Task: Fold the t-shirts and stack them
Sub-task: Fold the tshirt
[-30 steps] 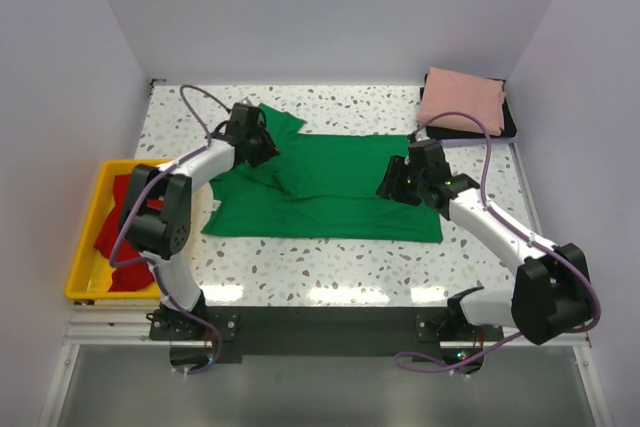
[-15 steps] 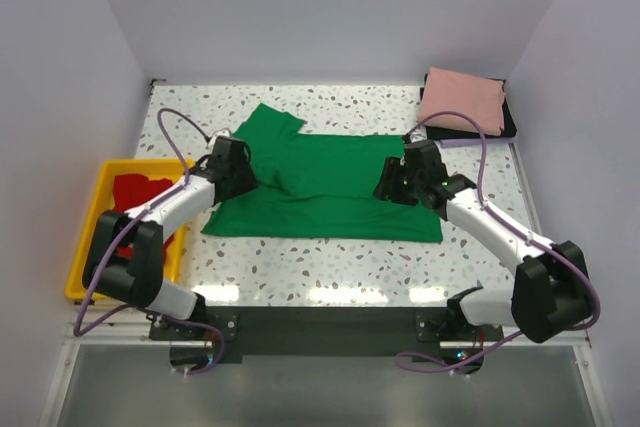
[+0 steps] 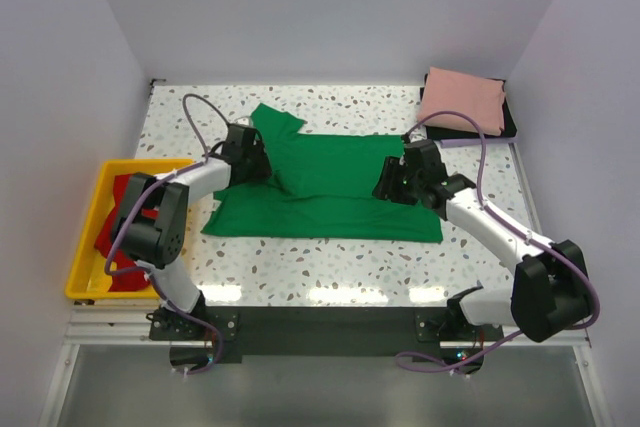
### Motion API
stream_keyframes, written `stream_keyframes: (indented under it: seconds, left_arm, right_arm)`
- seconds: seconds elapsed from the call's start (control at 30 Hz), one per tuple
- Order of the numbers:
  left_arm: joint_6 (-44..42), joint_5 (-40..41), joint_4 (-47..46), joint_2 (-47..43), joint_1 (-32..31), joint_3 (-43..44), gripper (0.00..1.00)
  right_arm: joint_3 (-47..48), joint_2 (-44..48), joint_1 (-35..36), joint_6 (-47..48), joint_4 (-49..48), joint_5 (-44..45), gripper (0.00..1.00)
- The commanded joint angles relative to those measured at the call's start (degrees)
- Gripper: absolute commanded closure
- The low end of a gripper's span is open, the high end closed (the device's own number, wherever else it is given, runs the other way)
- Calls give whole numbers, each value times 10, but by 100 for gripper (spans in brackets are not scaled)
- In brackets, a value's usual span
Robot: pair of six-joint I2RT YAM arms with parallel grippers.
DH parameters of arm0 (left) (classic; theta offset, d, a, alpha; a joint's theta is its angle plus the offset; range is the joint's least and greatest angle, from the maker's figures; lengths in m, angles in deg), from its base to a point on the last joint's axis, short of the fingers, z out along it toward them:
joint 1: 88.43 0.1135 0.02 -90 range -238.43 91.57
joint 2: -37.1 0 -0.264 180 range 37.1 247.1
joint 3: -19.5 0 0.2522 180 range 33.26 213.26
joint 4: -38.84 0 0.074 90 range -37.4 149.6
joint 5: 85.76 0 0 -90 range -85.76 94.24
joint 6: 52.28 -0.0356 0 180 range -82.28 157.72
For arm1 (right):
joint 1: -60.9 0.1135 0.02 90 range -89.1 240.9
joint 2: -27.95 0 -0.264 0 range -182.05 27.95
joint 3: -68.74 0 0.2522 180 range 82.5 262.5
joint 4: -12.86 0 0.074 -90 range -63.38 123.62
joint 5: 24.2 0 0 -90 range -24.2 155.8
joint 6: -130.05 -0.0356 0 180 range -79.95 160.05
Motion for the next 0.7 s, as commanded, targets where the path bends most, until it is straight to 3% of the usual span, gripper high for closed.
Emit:
stream_keyframes:
  seconds: [0.0, 0.27, 0.67]
  left_arm:
    - [-25, -25, -53, 29, 0, 44, 42]
    - [-36, -105, -130, 68, 0, 82, 42]
    - [-40, -159, -142, 97, 0, 127, 38]
  right_arm:
    - [-1, 14, 3, 10, -11, 5, 49]
    - [0, 27, 2, 13, -1, 15, 49]
    - [-1, 23, 2, 16, -10, 5, 49]
